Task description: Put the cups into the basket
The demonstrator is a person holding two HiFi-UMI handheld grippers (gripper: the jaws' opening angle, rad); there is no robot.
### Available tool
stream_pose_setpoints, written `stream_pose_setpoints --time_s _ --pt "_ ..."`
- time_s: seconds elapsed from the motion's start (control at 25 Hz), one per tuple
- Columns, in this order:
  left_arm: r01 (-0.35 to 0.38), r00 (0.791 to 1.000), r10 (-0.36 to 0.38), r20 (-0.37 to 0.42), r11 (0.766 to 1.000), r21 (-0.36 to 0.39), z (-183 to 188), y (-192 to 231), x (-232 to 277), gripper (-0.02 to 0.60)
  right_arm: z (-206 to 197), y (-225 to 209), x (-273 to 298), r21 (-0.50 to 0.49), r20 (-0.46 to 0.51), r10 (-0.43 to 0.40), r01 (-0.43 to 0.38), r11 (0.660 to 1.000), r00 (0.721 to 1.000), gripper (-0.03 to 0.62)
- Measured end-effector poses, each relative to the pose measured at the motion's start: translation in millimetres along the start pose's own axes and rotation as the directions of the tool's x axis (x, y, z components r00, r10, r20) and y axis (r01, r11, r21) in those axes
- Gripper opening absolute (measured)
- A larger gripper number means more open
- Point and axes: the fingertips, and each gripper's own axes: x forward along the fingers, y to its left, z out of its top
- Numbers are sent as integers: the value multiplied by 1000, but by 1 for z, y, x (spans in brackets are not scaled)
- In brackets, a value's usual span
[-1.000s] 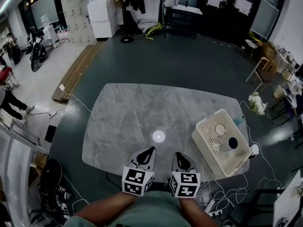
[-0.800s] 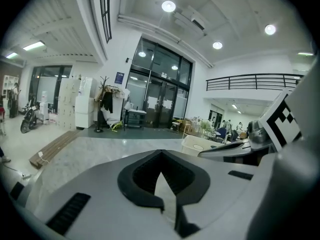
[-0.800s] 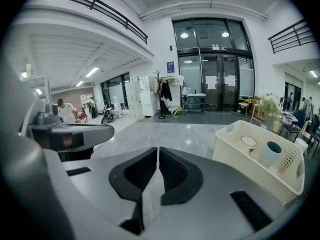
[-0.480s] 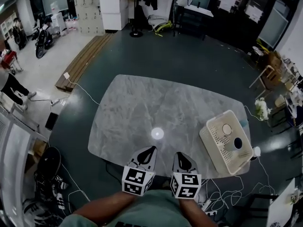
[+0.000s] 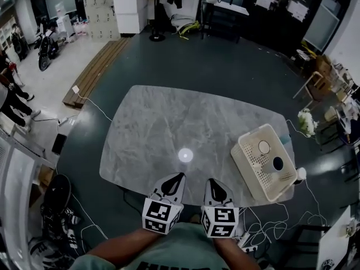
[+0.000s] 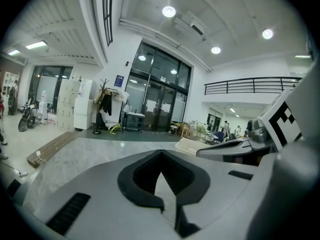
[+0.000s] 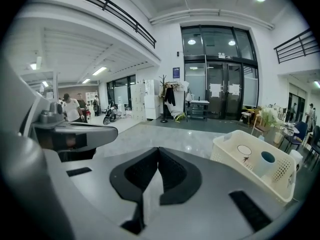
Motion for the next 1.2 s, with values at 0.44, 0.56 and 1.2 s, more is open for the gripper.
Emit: stream_pose_setpoints --time_s 0.44,0.56,1.2 --pt "-7 999 8 -43 1000 20 -18 -39 6 8 -24 -13 -23 -15 -11 72 -72 997 997 15" --pt "0 998 2 -59 1000 30 -22 -50 10 8 -29 -21 -26 -21 -14 79 -79 997 997 14" --pt "9 998 -6 -60 998 60 -22 -71 14 8 -34 -44 -37 15 -1 67 -67 998 998 12"
